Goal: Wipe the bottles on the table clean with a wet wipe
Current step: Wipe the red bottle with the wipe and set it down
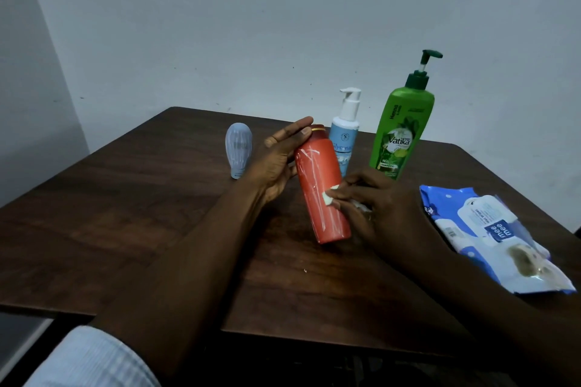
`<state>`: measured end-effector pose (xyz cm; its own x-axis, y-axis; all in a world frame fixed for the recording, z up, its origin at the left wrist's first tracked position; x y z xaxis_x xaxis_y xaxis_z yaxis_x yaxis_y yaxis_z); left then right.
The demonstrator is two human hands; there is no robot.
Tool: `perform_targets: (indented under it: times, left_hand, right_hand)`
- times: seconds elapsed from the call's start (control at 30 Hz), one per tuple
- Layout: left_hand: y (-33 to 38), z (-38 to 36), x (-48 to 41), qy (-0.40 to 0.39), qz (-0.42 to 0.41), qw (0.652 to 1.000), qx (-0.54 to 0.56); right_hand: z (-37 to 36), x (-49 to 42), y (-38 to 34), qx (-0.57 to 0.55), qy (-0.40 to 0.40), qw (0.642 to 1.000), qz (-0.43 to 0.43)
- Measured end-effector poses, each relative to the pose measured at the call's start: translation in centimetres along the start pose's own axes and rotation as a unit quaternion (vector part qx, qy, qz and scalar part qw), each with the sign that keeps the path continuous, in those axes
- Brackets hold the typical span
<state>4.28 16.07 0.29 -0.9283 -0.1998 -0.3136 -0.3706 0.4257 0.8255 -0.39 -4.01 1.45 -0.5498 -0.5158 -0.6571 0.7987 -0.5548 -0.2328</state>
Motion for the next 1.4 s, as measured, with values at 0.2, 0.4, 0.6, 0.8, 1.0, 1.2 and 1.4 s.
perform_targets:
  times: [0.2,0.4,0.6,0.8,1.0,1.2,1.4]
  left_hand:
    - [-0.1,0.5,-0.2,0.01,0.0,1.0,-0.011]
    - [0.1,-0.2,0.0,-0.004,0.011,1.0,-0.009]
    - [-0.2,-1.0,0.2,-0.091,0.036,0.99,0.104]
    - [-0.8,-0.7,-0.3,-0.13,0.027,0.978,0.163]
    - [-0.5,-0.7,-0.2,-0.115,0.028,0.975,0.187]
    - [-0.2,-0.8,0.0,-0.106,0.016,0.975,0.197]
    - [-0.3,-0.4,-0.2,-0.105,0.014,0.97,0.218]
  right_hand:
    - [0.0,2.9,-0.5,0.003,-0.038,0.999,0.014]
    - [0.3,4.0,-0.2,0.003,-0.066,0.998,0.007]
    - [-0.2,1.6,0.4,-0.034,-0.05,0.998,-0.031]
    - [-0.8,-2.4,0.3,-0.06,0.007,0.998,-0.029]
    - [-0.7,-6.5,0.5,-0.027,0.052,0.998,-0.027]
    - [-0.6,-10.0,-0.1,-0.025,0.068,0.997,-0.018]
    - [-1.6,-8.9,-0.8,-0.017,0.071,0.997,-0.003]
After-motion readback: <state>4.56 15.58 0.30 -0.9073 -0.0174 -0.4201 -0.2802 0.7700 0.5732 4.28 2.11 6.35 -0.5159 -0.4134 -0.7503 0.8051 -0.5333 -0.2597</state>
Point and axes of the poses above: each hand's wrist, its own x-axis away from the middle knuckle, its own z-axis out of the back of the hand, y = z × x, the point moved 3 cm from there along -x, towards the middle knuckle, and after that the axes turned 9 degrees about -z, right-handed, at the moved point
